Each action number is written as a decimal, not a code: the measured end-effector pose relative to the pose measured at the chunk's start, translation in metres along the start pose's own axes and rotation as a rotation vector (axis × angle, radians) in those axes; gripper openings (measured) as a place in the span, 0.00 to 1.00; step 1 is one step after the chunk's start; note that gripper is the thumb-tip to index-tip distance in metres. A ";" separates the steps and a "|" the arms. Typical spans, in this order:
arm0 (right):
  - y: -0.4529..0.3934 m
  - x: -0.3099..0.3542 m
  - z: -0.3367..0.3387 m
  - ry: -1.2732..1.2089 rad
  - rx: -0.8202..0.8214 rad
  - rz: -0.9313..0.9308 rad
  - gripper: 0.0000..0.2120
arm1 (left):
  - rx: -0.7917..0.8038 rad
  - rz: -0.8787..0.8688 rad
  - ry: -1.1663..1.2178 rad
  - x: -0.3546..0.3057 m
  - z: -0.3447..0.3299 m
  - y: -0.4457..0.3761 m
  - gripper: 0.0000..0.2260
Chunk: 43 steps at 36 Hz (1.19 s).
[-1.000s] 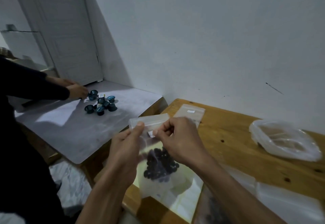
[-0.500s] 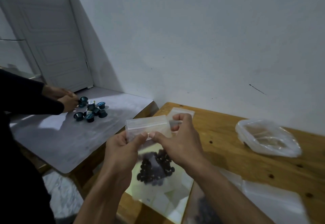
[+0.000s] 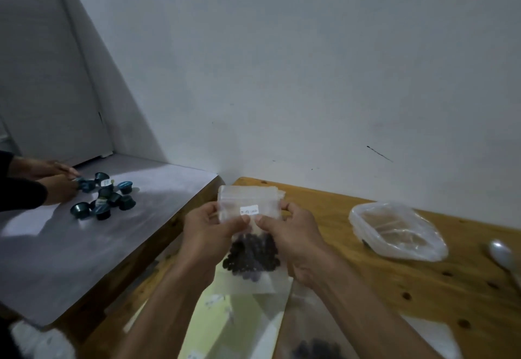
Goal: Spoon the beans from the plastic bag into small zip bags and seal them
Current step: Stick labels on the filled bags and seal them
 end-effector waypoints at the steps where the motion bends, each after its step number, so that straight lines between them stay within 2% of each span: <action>1: -0.004 0.000 0.003 0.021 0.004 -0.017 0.18 | -0.011 0.001 0.006 0.000 -0.005 -0.009 0.13; 5: -0.031 -0.004 0.019 0.002 -0.046 -0.052 0.19 | 0.001 -0.002 -0.047 -0.001 -0.029 -0.045 0.16; 9: -0.060 -0.022 0.036 -0.019 -0.113 -0.124 0.21 | 0.073 0.002 -0.238 0.008 -0.058 -0.074 0.21; 14: -0.075 -0.041 0.067 0.052 -0.215 -0.175 0.23 | 0.094 -0.023 -0.403 0.026 -0.086 -0.089 0.32; 17: -0.078 -0.035 0.087 0.143 -0.285 -0.146 0.20 | 0.098 -0.054 -0.463 0.029 -0.101 -0.093 0.35; 24: -0.081 -0.010 0.117 0.466 -0.429 -0.027 0.12 | 0.088 -0.187 -0.650 0.018 -0.135 -0.096 0.34; 28: -0.084 -0.009 0.113 0.601 -0.456 -0.049 0.19 | 0.077 -0.304 -0.772 0.009 -0.148 -0.095 0.27; 33: -0.084 -0.013 0.107 0.645 -0.462 -0.070 0.29 | 0.076 -0.393 -0.884 0.009 -0.157 -0.094 0.22; 38: -0.082 -0.011 0.098 0.741 -0.444 -0.026 0.31 | 0.049 -0.450 -0.906 0.007 -0.157 -0.092 0.19; 43: -0.072 -0.008 0.092 0.786 -0.407 0.032 0.30 | 0.012 -0.463 -0.886 0.003 -0.145 -0.085 0.23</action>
Point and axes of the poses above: each hand's wrist, its own y-axis away from the middle knuckle, its own z-axis out of the back of the hand, x = y × z, the point moved 10 cm from there along -y, towards the middle knuckle, and after that the axes turned 7 degrees about -y, right-handed, at the moved point
